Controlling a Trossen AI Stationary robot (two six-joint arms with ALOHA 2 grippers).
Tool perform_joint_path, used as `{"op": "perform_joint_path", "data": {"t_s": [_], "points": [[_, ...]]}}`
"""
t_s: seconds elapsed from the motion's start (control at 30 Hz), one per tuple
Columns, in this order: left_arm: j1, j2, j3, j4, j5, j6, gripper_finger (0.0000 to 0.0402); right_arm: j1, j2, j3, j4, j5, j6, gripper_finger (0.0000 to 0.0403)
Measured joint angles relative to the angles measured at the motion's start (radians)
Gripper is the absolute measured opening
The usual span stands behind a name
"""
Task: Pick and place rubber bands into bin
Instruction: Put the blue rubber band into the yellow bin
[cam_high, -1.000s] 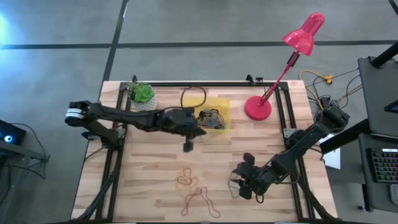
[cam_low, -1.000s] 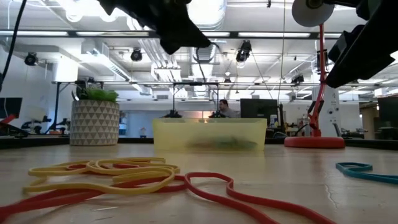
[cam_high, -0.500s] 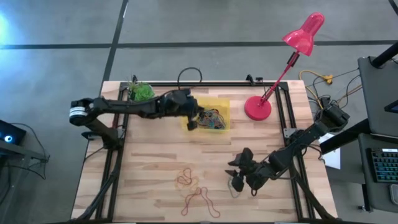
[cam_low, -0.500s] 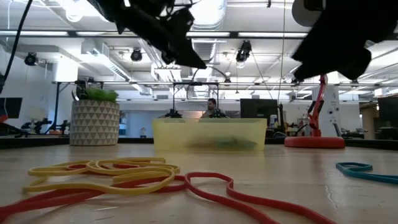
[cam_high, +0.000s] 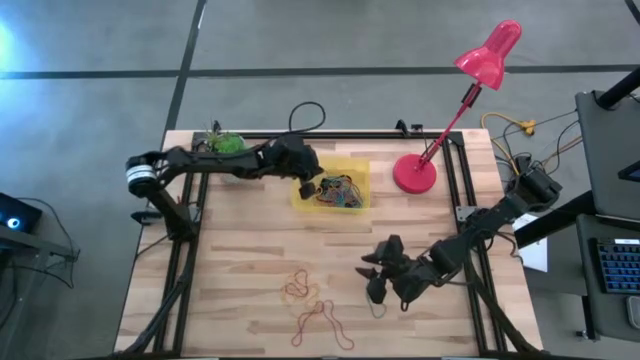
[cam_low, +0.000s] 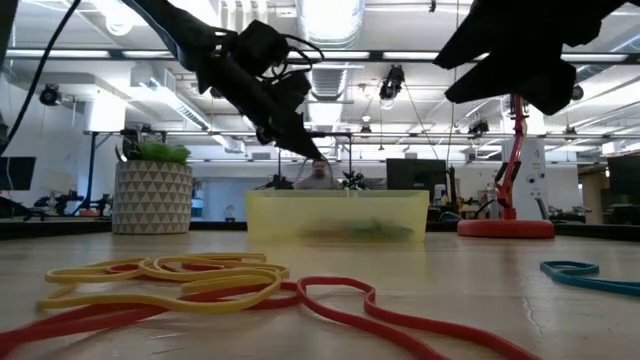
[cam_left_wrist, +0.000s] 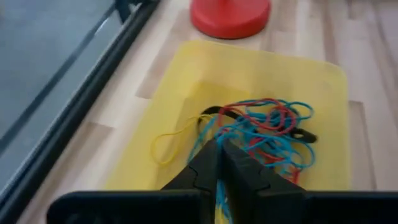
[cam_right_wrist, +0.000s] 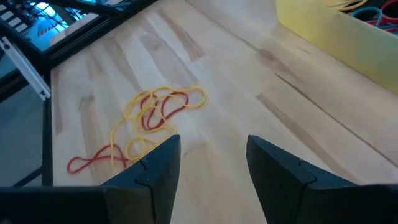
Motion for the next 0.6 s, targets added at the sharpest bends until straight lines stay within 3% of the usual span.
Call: {"op": "perform_joint_path", "data": {"t_s": [0.3,0.43,0.6], "points": [[0.0,0.023,0.0,-0.043,0.017,0.0,0.0102,0.0,0.0,0.003,-0.028,-0.039,0.028,0.0171],[0.0,-0.021,0.002,-0.117,0.117,-0.002,0.0133,-0.001,0.0,0.003,-0.114,-0.211,-0.003,0.0171],[-0.023,-0.109,0.001,-0.186,0.227,-0.054,0.0141,0.0,0.017,0.0,-0.268,-0.381,-0.109,0.0171]]}}
